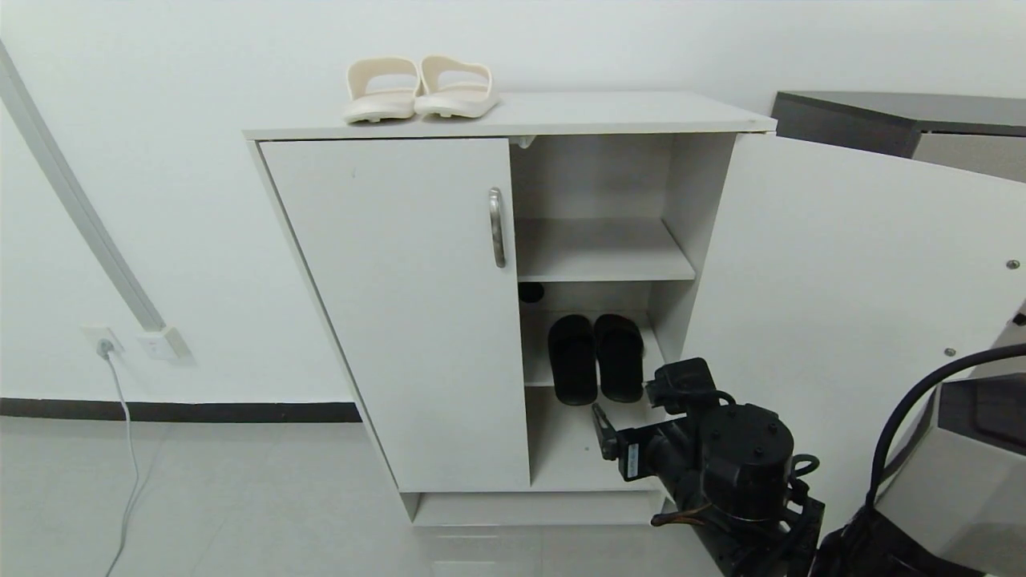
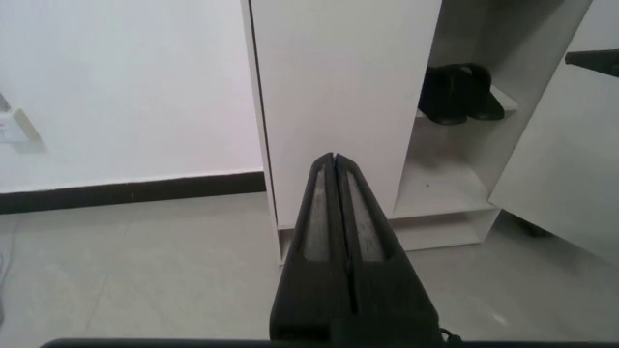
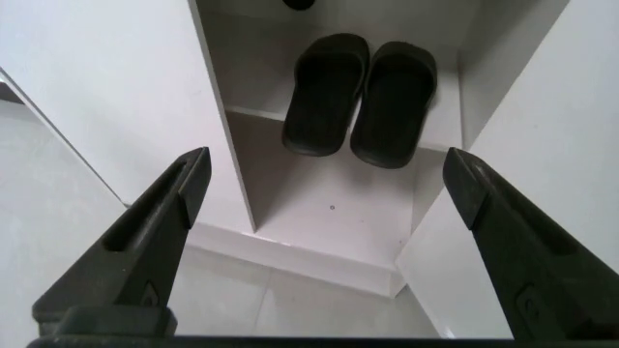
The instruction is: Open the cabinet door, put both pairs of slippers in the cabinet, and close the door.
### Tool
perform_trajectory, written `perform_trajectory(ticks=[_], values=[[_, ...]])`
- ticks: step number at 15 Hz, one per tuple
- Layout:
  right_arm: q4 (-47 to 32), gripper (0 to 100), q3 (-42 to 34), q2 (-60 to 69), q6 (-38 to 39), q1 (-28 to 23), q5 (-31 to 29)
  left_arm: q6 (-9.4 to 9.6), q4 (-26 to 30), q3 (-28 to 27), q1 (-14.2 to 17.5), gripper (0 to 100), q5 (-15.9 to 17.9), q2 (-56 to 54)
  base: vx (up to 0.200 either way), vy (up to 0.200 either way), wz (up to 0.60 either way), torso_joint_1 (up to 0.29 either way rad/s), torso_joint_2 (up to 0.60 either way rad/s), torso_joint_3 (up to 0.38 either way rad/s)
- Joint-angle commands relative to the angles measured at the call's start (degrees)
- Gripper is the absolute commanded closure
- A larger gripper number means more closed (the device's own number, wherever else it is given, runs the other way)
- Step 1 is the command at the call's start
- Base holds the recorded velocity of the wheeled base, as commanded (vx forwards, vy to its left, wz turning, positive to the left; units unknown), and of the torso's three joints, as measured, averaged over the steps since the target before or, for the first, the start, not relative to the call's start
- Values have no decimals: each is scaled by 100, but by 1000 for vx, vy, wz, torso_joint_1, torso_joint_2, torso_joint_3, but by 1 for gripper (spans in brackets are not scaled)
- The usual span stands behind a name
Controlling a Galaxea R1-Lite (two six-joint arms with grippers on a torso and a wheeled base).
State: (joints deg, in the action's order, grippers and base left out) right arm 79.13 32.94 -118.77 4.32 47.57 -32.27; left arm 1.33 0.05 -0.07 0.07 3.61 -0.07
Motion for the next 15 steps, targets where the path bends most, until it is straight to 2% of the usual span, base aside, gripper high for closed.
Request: perform_trajectory(ticks=[1,4,15], values=[[15,0,-7,-58,-10,-28,1,-1,-5,-1,1,100,-9,7,0,0,0,0,0,0],[15,0,-24,-58,-18,-28,10,-19,4,-1,1,100,-9,7,0,0,0,0,0,0],[32,0,-60,-137,-18,-11,98,-19,4,-1,1,100,0,7,0,200,0,1,1,4]])
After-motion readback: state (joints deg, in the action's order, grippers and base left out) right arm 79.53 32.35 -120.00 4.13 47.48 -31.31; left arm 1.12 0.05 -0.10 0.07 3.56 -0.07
